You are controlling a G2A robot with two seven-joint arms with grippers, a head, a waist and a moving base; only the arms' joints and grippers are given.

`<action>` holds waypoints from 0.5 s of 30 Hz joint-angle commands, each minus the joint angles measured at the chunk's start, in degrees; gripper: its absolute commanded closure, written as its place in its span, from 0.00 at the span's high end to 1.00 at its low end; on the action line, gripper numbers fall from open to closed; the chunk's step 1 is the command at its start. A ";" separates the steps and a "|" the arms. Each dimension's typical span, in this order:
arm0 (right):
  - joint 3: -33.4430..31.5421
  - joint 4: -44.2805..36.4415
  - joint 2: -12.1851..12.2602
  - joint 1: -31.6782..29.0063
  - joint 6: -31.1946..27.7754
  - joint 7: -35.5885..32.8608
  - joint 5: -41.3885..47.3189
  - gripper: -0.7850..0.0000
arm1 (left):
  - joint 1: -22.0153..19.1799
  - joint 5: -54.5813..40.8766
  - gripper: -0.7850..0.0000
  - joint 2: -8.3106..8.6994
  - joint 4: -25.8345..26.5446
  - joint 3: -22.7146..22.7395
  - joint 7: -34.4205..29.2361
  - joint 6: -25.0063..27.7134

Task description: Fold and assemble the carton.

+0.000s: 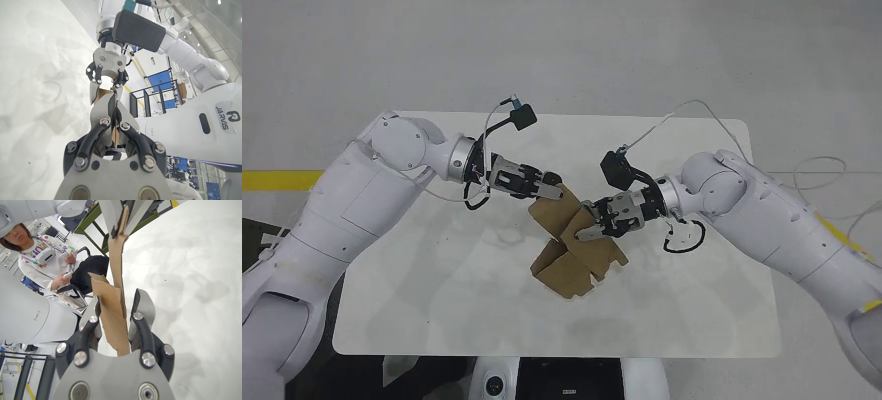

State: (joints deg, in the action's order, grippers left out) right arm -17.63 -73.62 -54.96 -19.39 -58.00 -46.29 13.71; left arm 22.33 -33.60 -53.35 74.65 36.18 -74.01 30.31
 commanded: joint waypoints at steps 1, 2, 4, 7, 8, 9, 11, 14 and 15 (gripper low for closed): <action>0.50 -0.22 0.05 0.39 0.00 0.00 0.30 0.31 | -0.23 -0.18 0.00 0.13 -0.01 -0.52 0.45 0.44; 0.70 -0.29 0.08 0.53 0.00 0.00 0.46 0.30 | -0.37 -0.19 0.00 0.19 0.04 -0.76 0.62 0.60; 1.11 -0.38 0.11 0.80 0.00 0.00 0.64 0.27 | -0.66 -0.20 0.00 0.34 0.15 -1.24 0.85 0.84; 1.60 -0.53 0.13 1.14 0.00 0.00 0.92 0.18 | -1.14 0.55 0.00 0.61 0.38 -2.13 1.22 1.21; 1.78 -0.53 0.14 1.22 0.00 0.00 1.06 0.15 | -1.29 0.64 0.00 0.70 0.41 -2.40 1.38 1.37; 1.91 -0.51 0.14 1.32 0.00 0.00 1.16 0.10 | -1.45 0.78 0.00 0.78 0.47 -2.69 1.55 1.53; 2.14 -0.56 0.15 1.46 0.00 0.00 1.40 0.03 | -1.74 0.94 0.00 0.96 0.60 -3.19 2.01 2.00; 2.47 -0.48 0.13 1.68 0.00 0.00 1.61 0.00 | -2.20 0.79 0.00 1.29 1.03 -3.80 2.49 2.47; 2.58 -0.44 0.13 1.76 0.00 0.00 1.61 0.00 | -2.33 0.75 0.00 1.42 1.20 -3.98 2.63 2.61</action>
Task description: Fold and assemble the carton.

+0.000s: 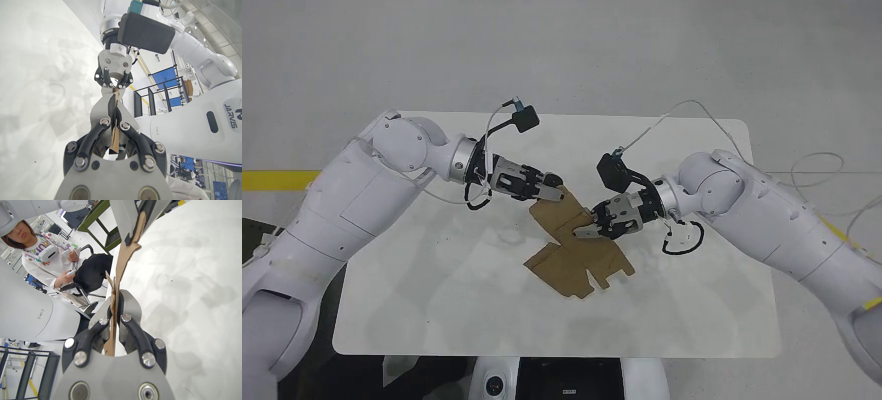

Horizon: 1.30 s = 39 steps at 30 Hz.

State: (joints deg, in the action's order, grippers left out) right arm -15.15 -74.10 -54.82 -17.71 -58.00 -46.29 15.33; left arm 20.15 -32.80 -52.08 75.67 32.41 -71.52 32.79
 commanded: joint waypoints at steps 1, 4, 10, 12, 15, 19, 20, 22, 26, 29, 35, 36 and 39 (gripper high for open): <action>0.18 0.08 -0.01 0.14 0.00 0.00 0.04 0.00 | -0.30 -0.04 0.00 0.28 0.44 -0.37 0.27 0.26; 0.42 0.08 -0.03 0.28 0.00 0.00 0.32 0.00 | -0.70 0.22 0.71 0.74 1.47 -0.89 0.93 0.91; 0.47 0.44 -0.09 0.43 0.00 0.00 0.92 0.00 | -1.05 -1.29 1.00 1.91 3.37 -1.29 3.19 3.18; 0.00 0.78 -0.12 0.30 0.00 0.00 1.55 0.00 | -0.99 -1.93 1.00 2.39 3.66 -1.19 4.21 4.20; -1.84 1.60 -0.12 -0.34 0.00 0.01 2.86 0.00 | -0.80 -2.42 1.00 3.13 3.25 -0.90 5.97 5.96; -5.51 2.31 -0.10 -2.23 0.00 0.01 4.81 0.00 | -0.45 -2.15 1.00 3.98 1.53 -0.59 8.35 8.33; -6.58 2.47 -0.13 -2.82 0.00 0.01 5.25 0.00 | -0.44 -1.75 1.00 4.16 0.51 -0.42 8.87 8.85; -8.66 2.80 -0.24 -4.02 0.00 0.12 5.67 0.00 | -0.42 -1.05 1.00 4.37 -0.44 -0.34 9.59 9.57; -13.26 4.53 -0.76 -6.67 0.00 2.58 6.36 0.00 | -0.20 -0.41 1.00 4.57 -1.06 -0.63 10.43 10.41; -16.42 5.78 -1.37 -8.79 0.00 6.14 6.01 0.00 | 0.12 -0.34 1.00 4.70 -1.17 -1.03 10.72 10.70; -21.27 6.54 -2.61 -12.43 0.00 10.48 5.28 0.00 | 0.10 0.96 1.00 4.75 -0.96 -1.83 10.90 10.87; -21.93 6.61 -2.81 -12.98 0.00 10.93 5.38 0.00 | 0.12 1.30 1.00 4.70 -1.03 -1.96 11.10 11.07; -23.68 6.74 -3.43 -14.45 0.00 11.85 5.84 0.00 | 0.18 2.02 1.00 4.47 -1.35 -2.52 11.44 11.41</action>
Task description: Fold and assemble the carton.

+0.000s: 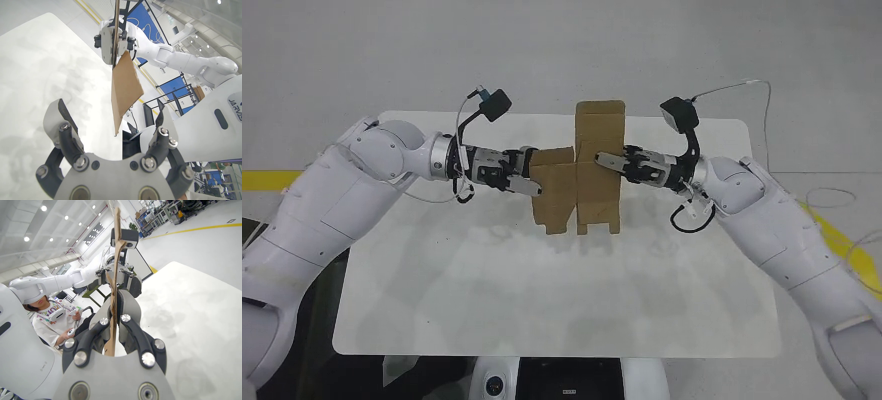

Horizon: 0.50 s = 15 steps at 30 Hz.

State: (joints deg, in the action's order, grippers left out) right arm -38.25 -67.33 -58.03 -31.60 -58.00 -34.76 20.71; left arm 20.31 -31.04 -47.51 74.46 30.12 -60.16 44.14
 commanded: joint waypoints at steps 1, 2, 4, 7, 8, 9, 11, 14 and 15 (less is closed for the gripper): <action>-1.12 0.03 -0.44 -1.02 0.00 0.50 0.85 0.00 | -0.08 0.85 1.00 -0.21 -0.03 -0.50 0.17 0.16; -1.65 0.10 -0.66 -1.39 0.00 0.52 1.04 0.00 | -0.16 1.56 1.00 -0.31 -0.04 -0.78 0.30 0.29; -2.67 0.30 -1.09 -2.07 0.00 0.52 1.30 0.00 | -0.22 2.42 1.00 -0.54 -0.29 -1.26 0.76 0.75; -4.03 0.41 -1.77 -2.99 0.00 0.40 1.63 0.00 | -0.36 3.05 1.00 -0.93 -0.84 -1.92 1.13 1.12; -4.51 0.51 -1.99 -3.15 0.00 0.22 1.56 0.00 | -0.45 3.18 1.00 -1.07 -1.11 -2.07 1.23 1.22; -4.96 0.65 -2.20 -3.33 0.00 0.08 1.48 0.00 | -0.51 3.26 1.00 -1.20 -1.37 -2.21 1.36 1.34; -5.81 0.97 -2.65 -3.73 0.00 0.01 1.44 0.00 | -0.62 3.45 0.99 -1.46 -1.72 -2.47 1.54 1.53; -7.03 1.73 -3.27 -4.23 0.00 -0.04 1.04 0.00 | -0.79 3.44 0.36 -1.78 -2.07 -2.81 1.51 1.50; -7.41 1.93 -3.47 -4.38 0.00 -0.10 0.88 0.00 | -0.83 3.28 0.16 -1.88 -1.96 -2.98 1.41 1.39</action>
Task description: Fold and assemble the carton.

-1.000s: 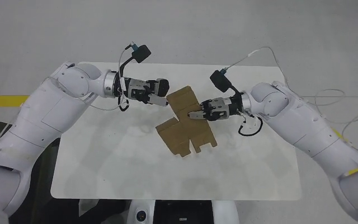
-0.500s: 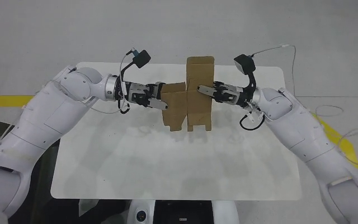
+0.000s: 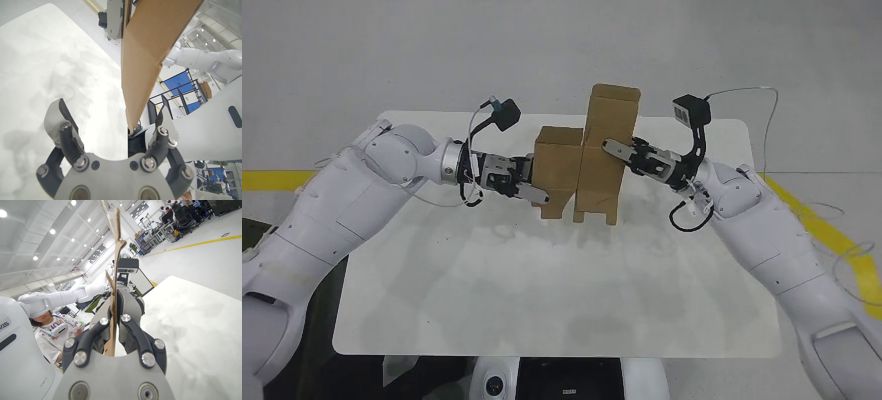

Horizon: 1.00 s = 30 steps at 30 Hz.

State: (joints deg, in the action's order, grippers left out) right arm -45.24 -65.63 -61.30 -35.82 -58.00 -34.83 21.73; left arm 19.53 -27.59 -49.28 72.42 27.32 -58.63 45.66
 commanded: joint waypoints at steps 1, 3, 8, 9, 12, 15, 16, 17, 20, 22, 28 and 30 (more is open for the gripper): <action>-0.75 0.33 -0.39 -0.30 0.00 -0.20 -0.29 0.00 | -0.04 -0.60 0.00 -0.19 0.42 -0.40 -0.23 -0.22; -1.39 0.35 -0.76 -0.65 0.00 -0.68 0.16 0.00 | -0.15 -1.41 0.00 -0.28 1.02 -0.92 -0.53 -0.53; -3.24 0.76 -1.42 -1.07 0.00 -2.43 0.10 0.00 | -0.64 -3.09 0.00 -0.27 1.14 -1.85 -0.78 -0.77; -3.57 0.83 -1.56 -1.19 0.00 -2.70 0.05 0.00 | -0.72 -3.29 0.00 -0.25 1.12 -1.99 -0.68 -0.68; -4.36 1.15 -1.97 -1.55 0.00 -3.65 0.01 0.00 | -0.99 -3.79 0.00 -0.18 1.06 -2.37 -0.44 -0.43; -5.04 1.47 -2.39 -1.83 0.00 -4.34 -0.13 0.00 | -1.17 -4.37 0.00 -0.09 0.94 -2.72 -0.36 -0.35; -5.25 1.56 -2.54 -1.91 0.00 -4.58 -0.08 0.03 | -1.23 -4.53 0.00 -0.06 0.89 -2.83 -0.36 -0.36; -5.42 1.72 -2.67 -1.99 0.00 -4.88 -0.02 0.45 | -1.28 -4.76 0.00 -0.04 0.88 -2.94 -0.38 -0.38; -6.10 2.37 -3.03 -2.11 0.00 -5.68 0.52 1.00 | -1.42 -5.66 0.00 0.03 0.84 -3.26 -0.60 -0.59; -6.72 2.86 -3.18 -2.13 0.00 -6.56 0.69 1.00 | -1.51 -6.69 0.00 0.10 0.78 -3.43 -1.07 -1.06; -9.68 4.08 -2.74 -2.31 0.00 -11.46 -0.07 1.00 | -2.81 -9.56 0.00 0.41 -0.48 -3.89 -7.28 -7.27; -9.35 3.98 -2.13 -2.41 0.00 -11.47 -2.70 1.00 | -3.29 -10.59 0.00 0.55 -1.03 -3.89 -9.93 -9.92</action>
State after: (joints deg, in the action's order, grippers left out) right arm -54.90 -61.55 -63.79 -38.19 -58.00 -46.40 20.69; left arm 16.51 -37.63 -48.82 71.71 23.42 -66.84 37.52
